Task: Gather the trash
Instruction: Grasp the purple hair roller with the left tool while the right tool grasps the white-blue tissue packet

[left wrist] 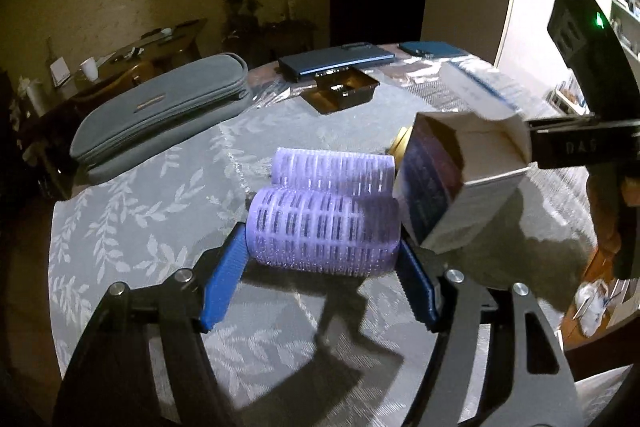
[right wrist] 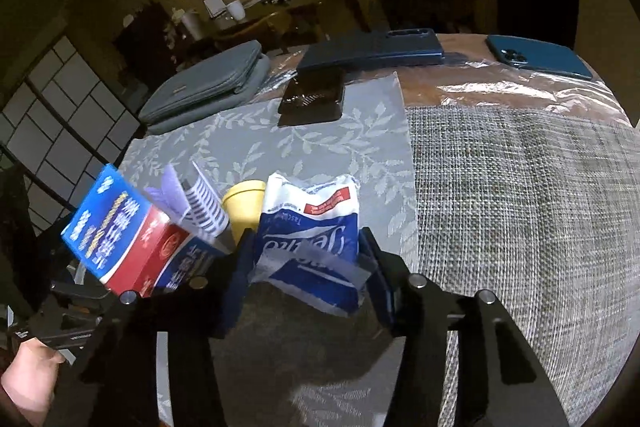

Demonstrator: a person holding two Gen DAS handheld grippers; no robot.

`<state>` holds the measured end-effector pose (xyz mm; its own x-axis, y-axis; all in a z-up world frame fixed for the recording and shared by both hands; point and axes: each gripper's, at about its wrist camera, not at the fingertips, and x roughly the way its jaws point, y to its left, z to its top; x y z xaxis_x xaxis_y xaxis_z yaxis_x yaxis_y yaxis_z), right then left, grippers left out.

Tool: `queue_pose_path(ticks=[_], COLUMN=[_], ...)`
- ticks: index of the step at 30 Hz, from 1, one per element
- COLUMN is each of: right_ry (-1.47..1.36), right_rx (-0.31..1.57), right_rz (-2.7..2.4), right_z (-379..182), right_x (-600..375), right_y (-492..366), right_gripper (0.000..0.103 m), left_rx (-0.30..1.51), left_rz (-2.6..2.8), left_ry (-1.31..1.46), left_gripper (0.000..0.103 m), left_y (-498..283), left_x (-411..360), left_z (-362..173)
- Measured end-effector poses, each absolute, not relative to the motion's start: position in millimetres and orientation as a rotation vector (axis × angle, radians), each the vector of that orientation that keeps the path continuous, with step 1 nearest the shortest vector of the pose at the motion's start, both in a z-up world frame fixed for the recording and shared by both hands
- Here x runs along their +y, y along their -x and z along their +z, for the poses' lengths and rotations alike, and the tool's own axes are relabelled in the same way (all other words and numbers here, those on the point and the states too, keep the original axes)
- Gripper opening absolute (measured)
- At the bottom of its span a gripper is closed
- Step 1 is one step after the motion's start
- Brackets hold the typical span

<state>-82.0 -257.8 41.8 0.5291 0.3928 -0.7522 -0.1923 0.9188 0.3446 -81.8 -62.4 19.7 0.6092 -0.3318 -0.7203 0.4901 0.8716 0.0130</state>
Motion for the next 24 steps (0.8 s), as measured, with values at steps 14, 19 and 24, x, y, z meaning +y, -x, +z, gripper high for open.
queue_pose_path(ticks=[14,19,24], right_ry=[-0.263,-0.251,-0.239], right_rx=[0.905,0.899,0.898], right_rz=[0.398,0.403,0.403], right_z=[61.9,66.3,68.3], right_x=[-262.6,-263.0,-264.7], right_y=[129.2,143.5,154.0], right_gripper=[0.051,0.051,0.051], left_rx=[0.709,0.711,0.717], left_rz=[-0.485,-0.483,-0.478], left_ry=[-0.158,-0.184,-0.18], left_gripper=[0.071,0.071,0.071], left_y=[107.4,118.8,128.3], left_x=[-56.6,-61.1,-62.5], left_z=[49.6,50.6,50.6])
